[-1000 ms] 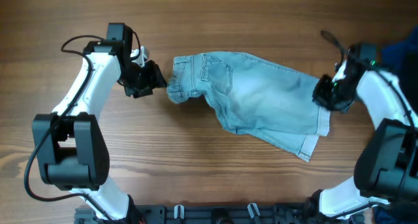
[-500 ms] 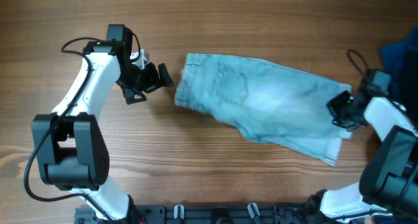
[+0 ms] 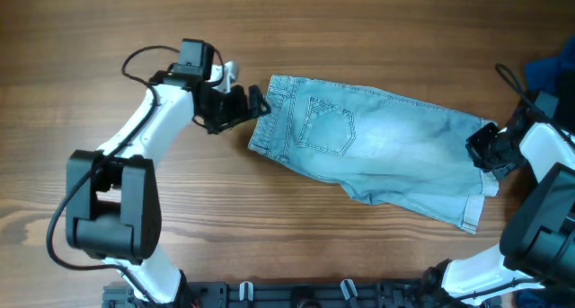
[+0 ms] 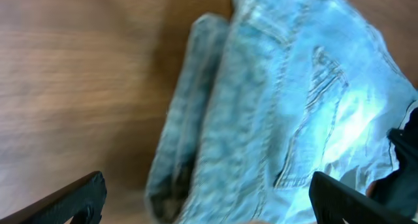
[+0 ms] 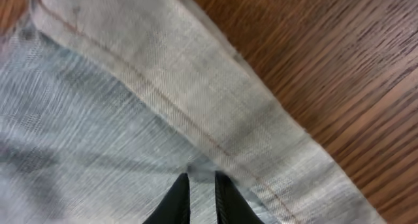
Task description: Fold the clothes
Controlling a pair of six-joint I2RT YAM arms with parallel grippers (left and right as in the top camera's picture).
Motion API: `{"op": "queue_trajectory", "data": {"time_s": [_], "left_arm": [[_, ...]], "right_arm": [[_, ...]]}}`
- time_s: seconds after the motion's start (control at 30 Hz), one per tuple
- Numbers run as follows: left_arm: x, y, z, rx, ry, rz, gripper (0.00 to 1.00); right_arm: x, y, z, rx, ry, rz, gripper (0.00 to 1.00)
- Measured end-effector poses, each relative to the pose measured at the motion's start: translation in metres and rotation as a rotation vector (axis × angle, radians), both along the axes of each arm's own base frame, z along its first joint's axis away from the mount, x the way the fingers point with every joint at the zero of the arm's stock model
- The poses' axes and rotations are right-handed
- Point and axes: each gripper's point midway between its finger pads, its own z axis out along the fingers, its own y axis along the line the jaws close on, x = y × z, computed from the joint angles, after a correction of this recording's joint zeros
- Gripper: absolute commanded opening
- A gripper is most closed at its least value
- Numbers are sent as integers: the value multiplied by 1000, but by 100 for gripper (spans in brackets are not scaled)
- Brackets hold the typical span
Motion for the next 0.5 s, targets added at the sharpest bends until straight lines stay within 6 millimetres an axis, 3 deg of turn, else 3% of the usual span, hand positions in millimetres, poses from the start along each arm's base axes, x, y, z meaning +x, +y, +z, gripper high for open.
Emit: {"op": "queue_trajectory", "data": {"time_s": [0.07,0.23,0.27,0.33,0.5], "left_arm": [[4,-10,-5,-2,-23,-22,96],[-3,-34,-44,9,34,-81,75],[-1,-38,-44,7,26,-84,64],[-1,-41,-47,11,21,-94,4],[-5,-37,-57,21,62,-85,4]], "right_arm": [[-1,3,0,17,3,5,16],[-4,10,-1,47,12,16,17],[-5,11,-1,52,15,19,17],[-5,13,-1,67,12,27,18],[-3,19,0,94,-3,43,18]]}}
